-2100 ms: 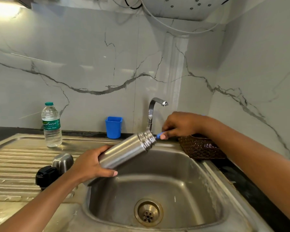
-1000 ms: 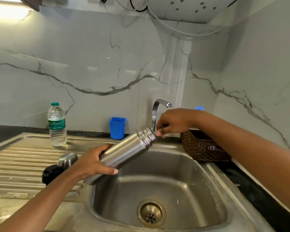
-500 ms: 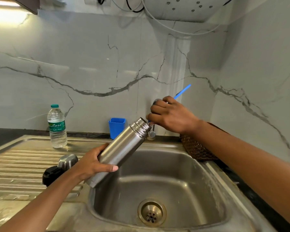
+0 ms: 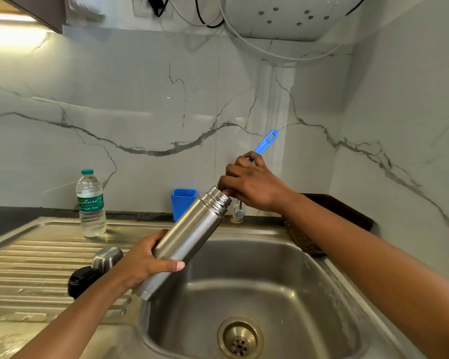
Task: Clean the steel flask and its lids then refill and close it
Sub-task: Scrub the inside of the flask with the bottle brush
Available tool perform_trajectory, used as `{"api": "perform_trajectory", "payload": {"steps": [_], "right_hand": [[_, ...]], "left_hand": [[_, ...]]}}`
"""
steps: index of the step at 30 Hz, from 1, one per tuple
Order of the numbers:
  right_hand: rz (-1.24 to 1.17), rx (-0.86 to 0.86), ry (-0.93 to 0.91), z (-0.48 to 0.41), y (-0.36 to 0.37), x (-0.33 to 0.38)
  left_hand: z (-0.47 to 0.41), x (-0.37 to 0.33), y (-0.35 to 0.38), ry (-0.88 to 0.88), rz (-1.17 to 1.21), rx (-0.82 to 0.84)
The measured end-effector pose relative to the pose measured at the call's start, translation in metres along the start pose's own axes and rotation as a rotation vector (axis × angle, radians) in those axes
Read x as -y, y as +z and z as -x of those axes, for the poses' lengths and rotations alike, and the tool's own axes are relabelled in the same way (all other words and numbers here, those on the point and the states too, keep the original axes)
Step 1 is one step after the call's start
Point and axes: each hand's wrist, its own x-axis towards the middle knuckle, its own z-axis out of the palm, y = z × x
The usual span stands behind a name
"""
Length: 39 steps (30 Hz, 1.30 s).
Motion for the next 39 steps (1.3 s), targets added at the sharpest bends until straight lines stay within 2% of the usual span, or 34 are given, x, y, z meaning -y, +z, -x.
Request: {"api": "perform_trajectory", "payload": {"steps": [4, 8, 16, 23, 33, 39], "right_hand": [[-0.061, 0.038, -0.001, -0.011, 0.009, -0.017], [-0.149, 0.226, 0.062, -0.030, 0.016, -0.040], [-0.390, 0.453, 0.244, -0.059, 0.025, -0.082], [-0.478, 0.459, 0.455, -0.032, 0.017, -0.133], [-0.616, 0.432, 0.519, -0.030, 0.014, -0.144], [-0.589, 0.463, 0.528, -0.031, 0.009, -0.147]], "left_hand": [[-0.001, -0.001, 0.003, -0.028, 0.040, -0.019], [-0.002, 0.000, 0.003, -0.055, 0.060, -0.020], [-0.004, 0.004, -0.003, -0.104, 0.053, -0.049], [-0.004, 0.008, -0.008, -0.107, 0.041, -0.051], [-0.001, 0.008, -0.008, -0.112, 0.042, -0.053], [0.000, 0.009, -0.008, -0.113, 0.044, -0.052]]}}
